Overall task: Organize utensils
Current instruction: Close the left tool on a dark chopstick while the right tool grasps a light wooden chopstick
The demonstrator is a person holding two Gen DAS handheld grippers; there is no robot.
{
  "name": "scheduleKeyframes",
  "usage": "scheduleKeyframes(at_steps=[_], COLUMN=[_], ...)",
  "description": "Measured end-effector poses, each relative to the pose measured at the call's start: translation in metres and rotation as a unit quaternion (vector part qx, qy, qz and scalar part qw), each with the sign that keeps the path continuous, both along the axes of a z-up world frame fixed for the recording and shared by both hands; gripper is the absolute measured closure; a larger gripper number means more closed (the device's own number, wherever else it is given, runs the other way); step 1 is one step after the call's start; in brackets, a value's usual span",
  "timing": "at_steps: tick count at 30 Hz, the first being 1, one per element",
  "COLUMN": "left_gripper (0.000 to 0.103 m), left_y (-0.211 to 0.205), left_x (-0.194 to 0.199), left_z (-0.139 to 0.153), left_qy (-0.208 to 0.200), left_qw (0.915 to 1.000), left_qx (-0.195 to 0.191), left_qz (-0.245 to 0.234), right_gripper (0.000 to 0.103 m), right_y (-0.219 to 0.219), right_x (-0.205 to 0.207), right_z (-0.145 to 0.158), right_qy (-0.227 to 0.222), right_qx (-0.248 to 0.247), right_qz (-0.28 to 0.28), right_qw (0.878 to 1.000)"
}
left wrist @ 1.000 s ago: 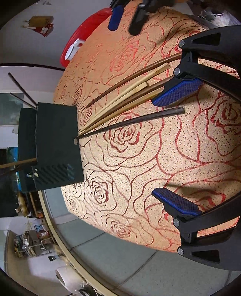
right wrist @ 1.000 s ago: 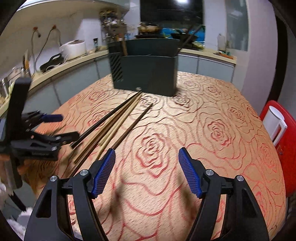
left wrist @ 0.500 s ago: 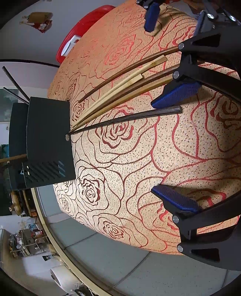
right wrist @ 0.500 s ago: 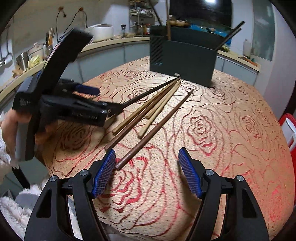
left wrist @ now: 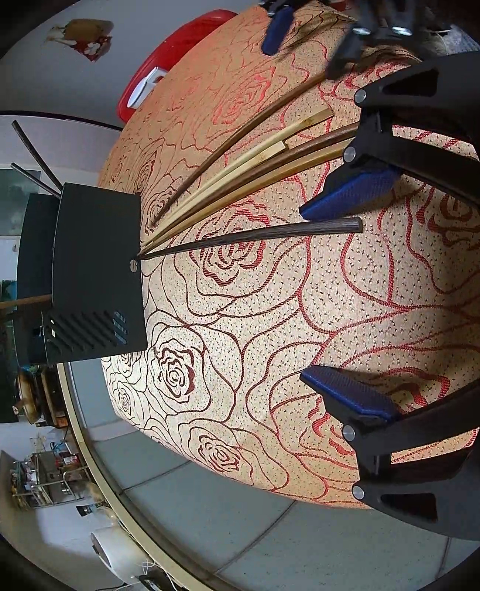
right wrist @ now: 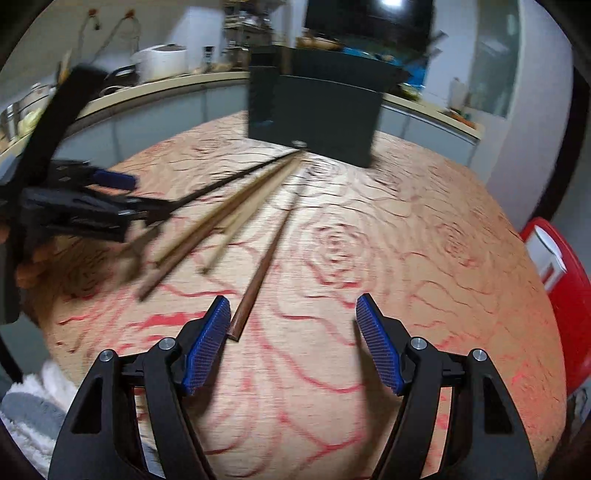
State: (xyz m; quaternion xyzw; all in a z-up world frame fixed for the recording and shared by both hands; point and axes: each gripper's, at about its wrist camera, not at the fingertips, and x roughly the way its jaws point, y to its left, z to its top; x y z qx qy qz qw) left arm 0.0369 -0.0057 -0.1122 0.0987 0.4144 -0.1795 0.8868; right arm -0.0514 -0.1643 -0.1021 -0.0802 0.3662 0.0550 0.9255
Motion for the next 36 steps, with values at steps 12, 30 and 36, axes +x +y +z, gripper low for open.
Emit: scheduleKeyframes(at_steps=[12, 30, 36], left_gripper=[0.047, 0.082, 0.095], left_y=[-0.009, -0.013, -0.008], left_x=[-0.010, -0.013, -0.011], left_z=[0.002, 0.003, 0.003], left_qy=[-0.019, -0.020, -0.017], left_qw=[0.9995, 0.9985, 0.9988], left_qx=[0.004, -0.010, -0.014], left_qz=[-0.024, -0.049, -0.044], right_gripper=[0.067, 0.088, 0.093], right_y=[-0.027, -0.028, -0.030], right_x=[0.008, 0.015, 0.016], right_z=[-0.003, -0.005, -0.004], right_qy=[-0.001, -0.010, -0.009], right_qx=[0.025, 0.062, 0.064], right_qz=[-0.020, -0.013, -0.018], right_qw=[1.000, 0.998, 0.998])
